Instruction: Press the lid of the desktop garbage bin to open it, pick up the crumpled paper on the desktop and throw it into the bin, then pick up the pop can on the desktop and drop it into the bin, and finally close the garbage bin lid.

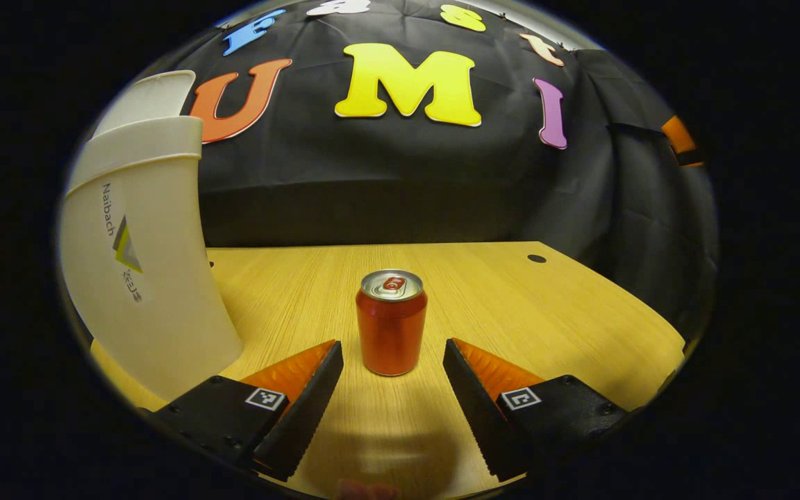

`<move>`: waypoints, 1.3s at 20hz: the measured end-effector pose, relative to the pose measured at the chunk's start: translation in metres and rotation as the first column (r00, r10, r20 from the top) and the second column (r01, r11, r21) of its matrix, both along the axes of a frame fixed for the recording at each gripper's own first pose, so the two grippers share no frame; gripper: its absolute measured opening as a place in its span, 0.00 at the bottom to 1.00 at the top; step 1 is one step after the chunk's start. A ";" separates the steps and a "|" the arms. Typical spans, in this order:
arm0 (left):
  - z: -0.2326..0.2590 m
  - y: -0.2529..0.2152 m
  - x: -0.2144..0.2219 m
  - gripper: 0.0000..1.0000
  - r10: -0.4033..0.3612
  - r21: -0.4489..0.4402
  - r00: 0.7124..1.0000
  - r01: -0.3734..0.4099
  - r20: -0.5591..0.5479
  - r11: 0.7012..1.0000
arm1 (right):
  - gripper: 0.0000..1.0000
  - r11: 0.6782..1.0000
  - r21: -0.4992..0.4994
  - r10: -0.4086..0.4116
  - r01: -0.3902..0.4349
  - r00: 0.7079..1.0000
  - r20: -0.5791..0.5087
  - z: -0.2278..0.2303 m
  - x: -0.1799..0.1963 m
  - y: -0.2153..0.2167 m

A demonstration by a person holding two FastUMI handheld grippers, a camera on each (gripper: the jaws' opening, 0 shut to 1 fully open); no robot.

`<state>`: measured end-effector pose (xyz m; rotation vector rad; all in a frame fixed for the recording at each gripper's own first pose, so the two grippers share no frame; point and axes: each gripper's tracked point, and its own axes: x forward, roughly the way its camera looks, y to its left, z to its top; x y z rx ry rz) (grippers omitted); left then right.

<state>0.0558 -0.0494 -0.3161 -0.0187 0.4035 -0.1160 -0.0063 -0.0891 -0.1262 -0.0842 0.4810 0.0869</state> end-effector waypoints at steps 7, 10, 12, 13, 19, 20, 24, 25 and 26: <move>-0.027 -0.006 0.018 0.97 -0.007 0.023 0.999 0.008 -0.046 1.000 | 0.89 1.000 0.006 0.001 0.000 0.999 -0.050 -0.017 0.006 -0.010; -0.029 -0.011 0.026 0.97 -0.020 0.037 0.999 0.022 -0.044 0.999 | 0.90 1.000 0.015 -0.006 0.007 0.998 -0.069 -0.023 0.008 -0.014; -0.029 -0.012 0.031 0.96 -0.019 0.045 0.999 0.021 -0.044 0.999 | 0.89 1.000 0.013 0.001 0.000 0.997 -0.076 -0.026 0.010 -0.012; -0.029 -0.014 0.035 0.96 -0.016 0.036 0.999 0.018 -0.043 0.999 | 0.90 1.000 0.012 0.005 -0.004 0.997 -0.080 -0.028 0.011 -0.013; -0.038 -0.007 0.054 0.96 0.021 0.033 0.995 -0.018 -0.094 0.999 | 0.89 1.000 0.014 0.010 -0.008 0.995 -0.096 -0.032 0.016 -0.015; -0.039 -0.008 0.056 0.97 0.016 0.034 0.994 -0.013 -0.104 0.999 | 0.90 1.000 0.015 0.009 -0.007 0.995 -0.096 -0.031 0.017 -0.015; -0.041 -0.010 0.060 0.96 0.006 0.045 0.992 0.000 -0.124 0.999 | 0.89 1.000 0.017 0.008 -0.006 0.995 -0.099 -0.031 0.022 -0.014; -0.042 -0.010 0.059 0.88 0.002 0.044 0.992 0.003 -0.125 0.999 | 0.90 1.000 0.017 0.013 -0.011 0.995 -0.100 -0.031 0.021 -0.012; -0.042 -0.010 0.058 0.87 -0.002 0.044 0.992 0.008 -0.129 0.999 | 0.89 1.000 0.014 0.018 -0.017 0.995 -0.101 -0.032 0.022 -0.010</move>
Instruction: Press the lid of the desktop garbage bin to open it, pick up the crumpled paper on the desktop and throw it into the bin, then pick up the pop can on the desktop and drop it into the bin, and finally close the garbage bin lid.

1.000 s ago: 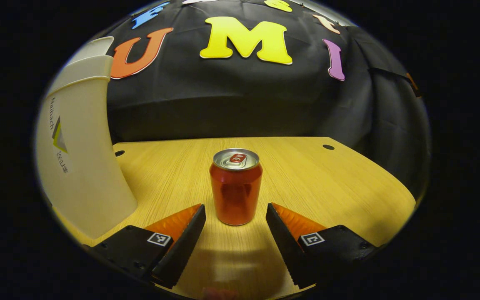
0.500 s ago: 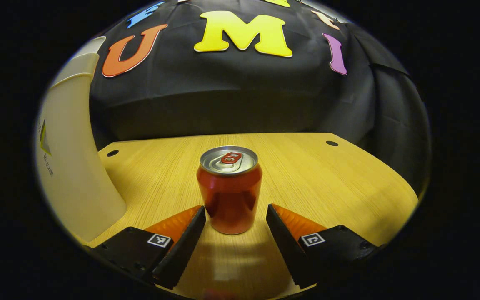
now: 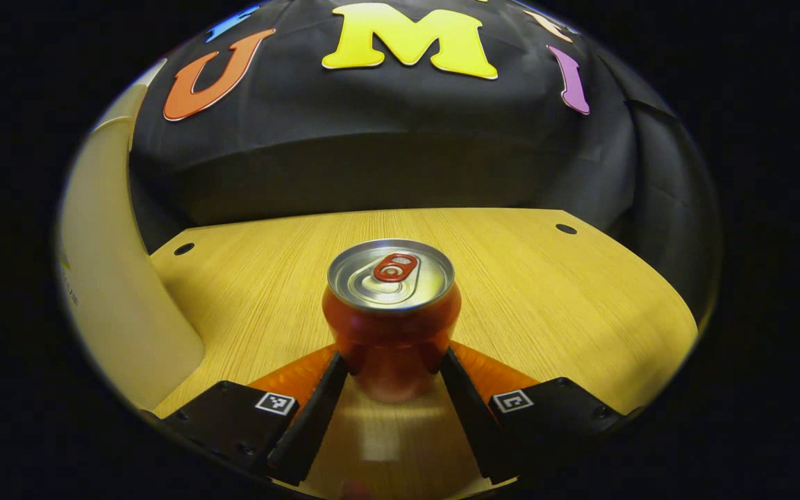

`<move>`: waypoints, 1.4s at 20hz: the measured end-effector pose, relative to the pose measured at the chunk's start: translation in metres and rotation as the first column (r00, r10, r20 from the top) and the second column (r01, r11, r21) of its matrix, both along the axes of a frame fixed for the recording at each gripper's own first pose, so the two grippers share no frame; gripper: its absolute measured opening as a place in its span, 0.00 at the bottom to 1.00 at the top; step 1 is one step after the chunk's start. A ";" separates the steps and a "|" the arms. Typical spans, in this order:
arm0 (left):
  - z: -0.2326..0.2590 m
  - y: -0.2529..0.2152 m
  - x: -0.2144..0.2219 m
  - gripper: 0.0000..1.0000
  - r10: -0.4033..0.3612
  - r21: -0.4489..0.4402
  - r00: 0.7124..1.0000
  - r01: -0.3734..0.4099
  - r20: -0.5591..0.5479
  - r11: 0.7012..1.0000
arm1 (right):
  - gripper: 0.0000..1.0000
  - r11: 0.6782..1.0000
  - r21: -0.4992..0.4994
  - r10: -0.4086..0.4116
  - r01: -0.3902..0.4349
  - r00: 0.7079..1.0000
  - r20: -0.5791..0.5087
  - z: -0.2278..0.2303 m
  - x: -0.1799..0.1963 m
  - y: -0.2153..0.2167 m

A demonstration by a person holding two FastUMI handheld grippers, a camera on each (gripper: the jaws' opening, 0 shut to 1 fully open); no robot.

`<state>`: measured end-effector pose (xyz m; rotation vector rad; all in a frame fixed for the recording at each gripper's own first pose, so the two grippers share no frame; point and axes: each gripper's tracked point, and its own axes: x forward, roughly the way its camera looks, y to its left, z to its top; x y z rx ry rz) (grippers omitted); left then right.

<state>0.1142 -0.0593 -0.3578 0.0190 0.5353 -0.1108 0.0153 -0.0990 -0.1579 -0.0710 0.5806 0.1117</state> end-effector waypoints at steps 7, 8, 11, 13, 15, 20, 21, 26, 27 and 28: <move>0.058 0.018 -0.016 0.86 0.018 0.001 0.998 -0.018 0.059 1.000 | 0.89 0.999 0.021 0.048 -0.049 0.998 0.033 0.008 0.003 0.025; 0.075 0.021 -0.017 0.86 0.024 -0.002 0.997 -0.024 0.080 1.000 | 0.89 0.998 0.023 0.055 -0.056 0.998 0.039 0.011 0.002 0.029; 0.135 0.031 -0.022 0.86 0.044 -0.013 0.987 -0.043 0.158 0.999 | 0.90 0.997 0.043 0.069 -0.071 0.996 0.055 0.016 0.001 0.041; 0.179 0.042 -0.024 0.86 0.066 -0.018 0.973 -0.063 0.222 0.998 | 0.89 0.995 0.059 0.078 -0.081 0.995 0.056 0.017 -0.001 0.048; 0.221 0.059 -0.026 0.86 0.093 -0.016 0.957 -0.092 0.275 0.996 | 0.90 0.993 0.074 0.088 -0.093 0.994 0.067 0.022 0.001 0.056; 0.294 0.132 -0.024 0.86 0.222 -0.027 0.909 -0.227 0.353 0.973 | 0.89 0.984 0.126 0.113 -0.125 0.989 0.093 0.030 0.004 0.078; 0.304 0.151 -0.026 0.86 0.256 -0.021 0.896 -0.266 0.363 0.964 | 0.89 0.982 0.135 0.117 -0.129 0.988 0.097 0.032 0.005 0.083; 0.311 0.238 -0.040 0.86 0.411 0.001 0.855 -0.434 0.317 0.901 | 0.90 0.973 0.156 0.153 -0.170 0.982 0.114 0.037 0.009 0.107; 0.305 0.252 -0.045 0.86 0.442 0.006 0.848 -0.464 0.292 0.886 | 0.89 0.971 0.162 0.157 -0.174 0.981 0.110 0.036 0.009 0.110; 0.300 0.263 -0.049 0.86 0.469 0.012 0.842 -0.490 0.267 0.872 | 0.89 0.970 0.168 0.158 -0.175 0.982 0.106 0.035 0.010 0.113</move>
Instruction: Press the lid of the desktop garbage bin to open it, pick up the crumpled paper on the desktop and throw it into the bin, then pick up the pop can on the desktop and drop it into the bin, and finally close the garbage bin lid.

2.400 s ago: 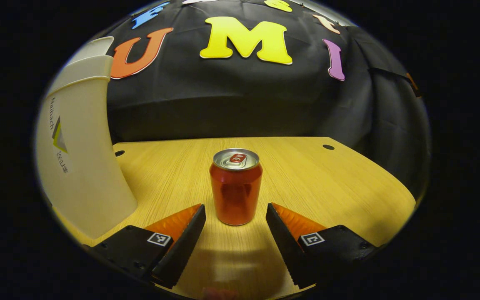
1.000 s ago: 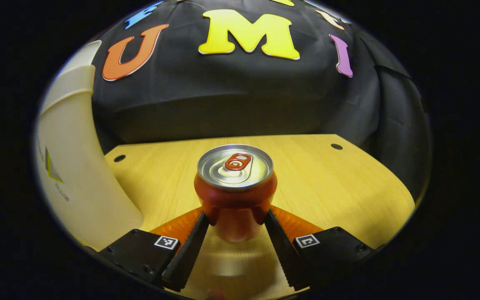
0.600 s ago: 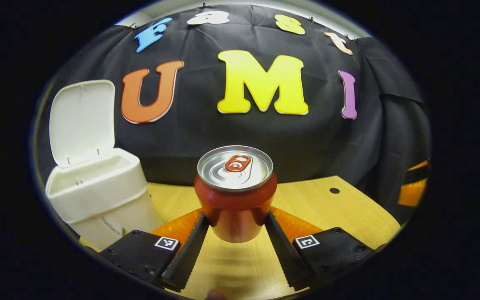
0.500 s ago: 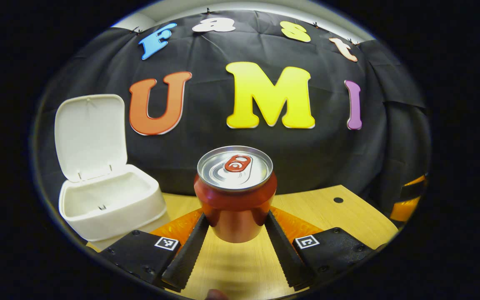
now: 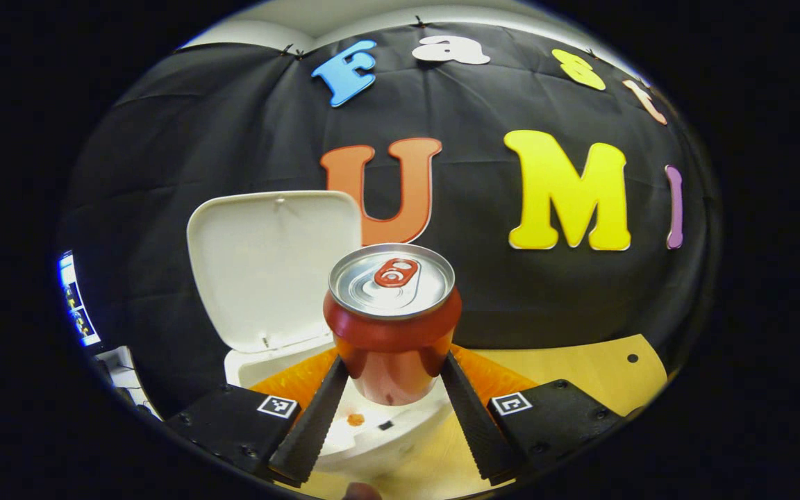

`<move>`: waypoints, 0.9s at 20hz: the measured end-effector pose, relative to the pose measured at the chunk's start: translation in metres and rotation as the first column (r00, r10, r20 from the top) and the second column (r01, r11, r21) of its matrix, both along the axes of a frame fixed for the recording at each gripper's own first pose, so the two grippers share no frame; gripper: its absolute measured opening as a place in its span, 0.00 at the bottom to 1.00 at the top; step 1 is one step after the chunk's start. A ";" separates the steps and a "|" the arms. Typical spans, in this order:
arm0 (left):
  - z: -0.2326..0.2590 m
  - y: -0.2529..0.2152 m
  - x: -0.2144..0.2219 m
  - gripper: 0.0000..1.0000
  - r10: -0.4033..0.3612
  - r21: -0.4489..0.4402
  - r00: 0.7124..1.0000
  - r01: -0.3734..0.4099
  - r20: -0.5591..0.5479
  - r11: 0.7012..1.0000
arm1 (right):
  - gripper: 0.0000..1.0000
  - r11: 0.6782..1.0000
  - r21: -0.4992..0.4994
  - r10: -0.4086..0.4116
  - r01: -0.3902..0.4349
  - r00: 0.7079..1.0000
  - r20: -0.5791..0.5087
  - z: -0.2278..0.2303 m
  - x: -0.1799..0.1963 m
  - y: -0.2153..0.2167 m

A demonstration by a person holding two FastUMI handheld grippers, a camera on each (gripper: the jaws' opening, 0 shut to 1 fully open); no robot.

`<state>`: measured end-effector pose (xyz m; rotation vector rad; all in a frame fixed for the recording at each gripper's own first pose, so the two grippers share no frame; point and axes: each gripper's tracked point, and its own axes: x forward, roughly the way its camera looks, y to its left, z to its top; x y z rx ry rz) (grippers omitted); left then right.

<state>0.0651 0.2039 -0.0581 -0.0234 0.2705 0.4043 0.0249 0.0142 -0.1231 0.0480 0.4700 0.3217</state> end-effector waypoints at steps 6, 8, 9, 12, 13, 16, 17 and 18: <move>-0.019 0.033 -0.013 0.87 0.081 -0.030 0.993 -0.084 -0.083 0.996 | 0.88 1.000 0.013 0.020 -0.020 1.000 -0.002 0.003 0.003 0.013; -0.022 0.037 -0.016 0.87 0.094 -0.022 0.991 -0.097 -0.098 0.995 | 0.89 0.999 0.015 0.028 -0.028 1.000 -0.001 0.004 0.004 0.017; -0.022 0.039 -0.015 0.88 0.095 -0.021 0.991 -0.098 -0.098 0.995 | 0.88 0.999 0.018 0.032 -0.032 0.999 -0.001 0.004 0.003 0.019; -0.012 0.040 -0.017 0.92 0.102 -0.007 0.992 -0.103 -0.079 0.995 | 0.90 0.999 0.019 0.043 -0.043 0.999 -0.006 0.002 0.000 0.022; -0.004 0.040 -0.020 0.92 0.108 0.001 0.992 -0.109 -0.059 0.994 | 0.90 0.999 0.020 0.045 -0.045 0.999 -0.006 0.002 -0.001 0.022; 0.028 0.040 -0.022 0.93 0.145 0.027 0.989 -0.146 0.024 0.989 | 0.89 0.999 0.025 0.042 -0.042 0.999 -0.003 0.003 -0.003 0.020; 0.039 0.043 -0.024 0.92 0.169 0.048 0.984 -0.171 0.050 0.984 | 0.90 0.999 0.027 0.040 -0.040 0.999 0.001 0.004 -0.002 0.019; 0.052 0.046 -0.025 0.93 0.202 0.066 0.976 -0.207 0.076 0.976 | 0.88 0.999 0.028 0.039 -0.039 0.999 0.004 0.006 -0.002 0.018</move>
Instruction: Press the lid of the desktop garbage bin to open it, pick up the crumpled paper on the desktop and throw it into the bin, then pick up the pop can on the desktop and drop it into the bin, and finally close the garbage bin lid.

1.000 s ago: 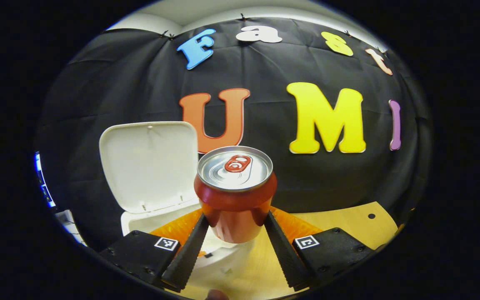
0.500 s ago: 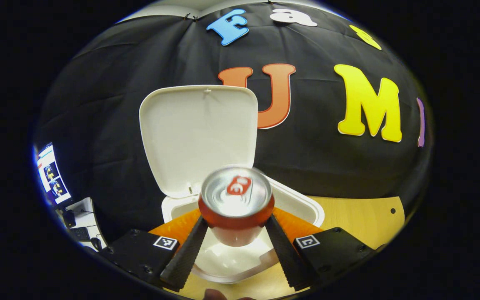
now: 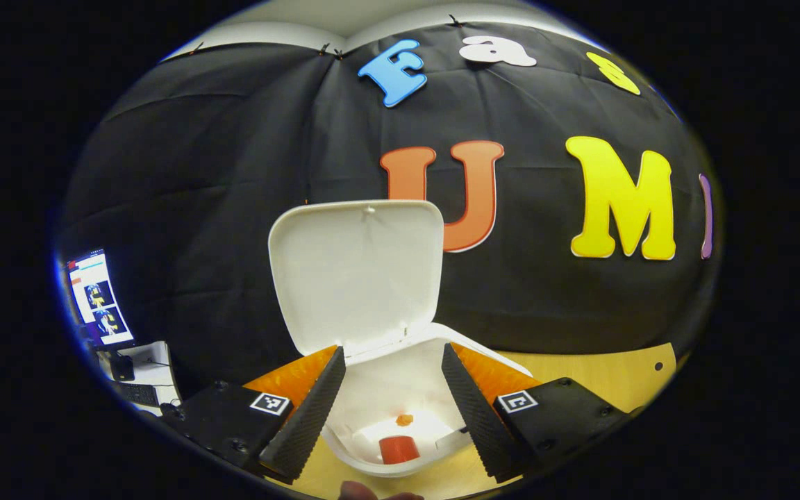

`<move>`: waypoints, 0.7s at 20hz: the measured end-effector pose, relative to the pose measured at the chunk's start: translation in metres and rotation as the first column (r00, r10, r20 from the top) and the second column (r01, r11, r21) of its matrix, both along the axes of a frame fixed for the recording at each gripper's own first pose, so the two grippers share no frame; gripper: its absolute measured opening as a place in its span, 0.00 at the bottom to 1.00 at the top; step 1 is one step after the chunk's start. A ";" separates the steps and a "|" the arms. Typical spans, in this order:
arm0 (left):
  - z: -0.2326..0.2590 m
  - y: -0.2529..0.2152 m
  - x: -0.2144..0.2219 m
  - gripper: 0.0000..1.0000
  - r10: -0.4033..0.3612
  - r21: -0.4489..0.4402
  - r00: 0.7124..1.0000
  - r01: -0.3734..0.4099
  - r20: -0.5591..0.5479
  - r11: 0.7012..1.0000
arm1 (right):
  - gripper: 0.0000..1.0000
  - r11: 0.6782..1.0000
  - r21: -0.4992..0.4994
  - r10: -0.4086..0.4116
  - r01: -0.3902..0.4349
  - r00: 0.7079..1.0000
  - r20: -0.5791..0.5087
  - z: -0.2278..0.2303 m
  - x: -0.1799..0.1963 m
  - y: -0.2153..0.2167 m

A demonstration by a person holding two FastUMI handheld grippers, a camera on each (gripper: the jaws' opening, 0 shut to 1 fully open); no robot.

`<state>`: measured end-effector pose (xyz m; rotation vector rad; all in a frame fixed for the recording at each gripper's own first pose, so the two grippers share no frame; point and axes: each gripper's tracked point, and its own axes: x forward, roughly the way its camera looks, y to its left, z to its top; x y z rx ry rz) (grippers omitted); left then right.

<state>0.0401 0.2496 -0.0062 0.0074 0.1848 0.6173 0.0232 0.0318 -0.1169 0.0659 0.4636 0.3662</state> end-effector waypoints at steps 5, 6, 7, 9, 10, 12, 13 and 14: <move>0.085 0.003 0.025 0.92 0.095 0.073 0.981 -0.108 0.167 0.991 | 0.90 1.000 -0.004 -0.018 0.018 0.999 0.032 0.015 0.001 -0.017; 0.097 0.005 0.033 0.92 0.103 0.070 0.978 -0.117 0.182 0.991 | 0.89 1.000 -0.005 -0.026 0.026 0.999 0.037 0.018 0.002 -0.021; 0.106 0.009 0.039 0.92 0.116 0.065 0.975 -0.131 0.192 0.989 | 0.89 0.999 -0.004 -0.035 0.035 0.999 0.039 0.020 0.001 -0.027; 0.118 0.019 0.051 0.92 0.153 0.040 0.967 -0.164 0.203 0.986 | 0.89 0.998 0.001 -0.059 0.059 0.998 0.038 0.023 0.002 -0.037; 0.124 0.026 0.057 0.92 0.173 0.030 0.963 -0.183 0.206 0.983 | 0.88 0.998 0.005 -0.067 0.067 0.997 0.039 0.026 0.002 -0.041; 0.136 0.042 0.062 0.92 0.214 0.024 0.955 -0.223 0.206 0.974 | 0.89 0.997 -0.003 -0.077 0.078 0.996 0.045 0.030 0.004 -0.049; 0.138 0.050 0.067 0.92 0.230 0.017 0.952 -0.238 0.203 0.971 | 0.89 0.996 -0.006 -0.083 0.084 0.995 0.049 0.032 0.004 -0.053; 0.137 0.056 0.073 0.92 0.243 -0.003 0.950 -0.248 0.195 0.969 | 0.88 0.996 -0.006 -0.088 0.089 0.995 0.047 0.036 0.005 -0.056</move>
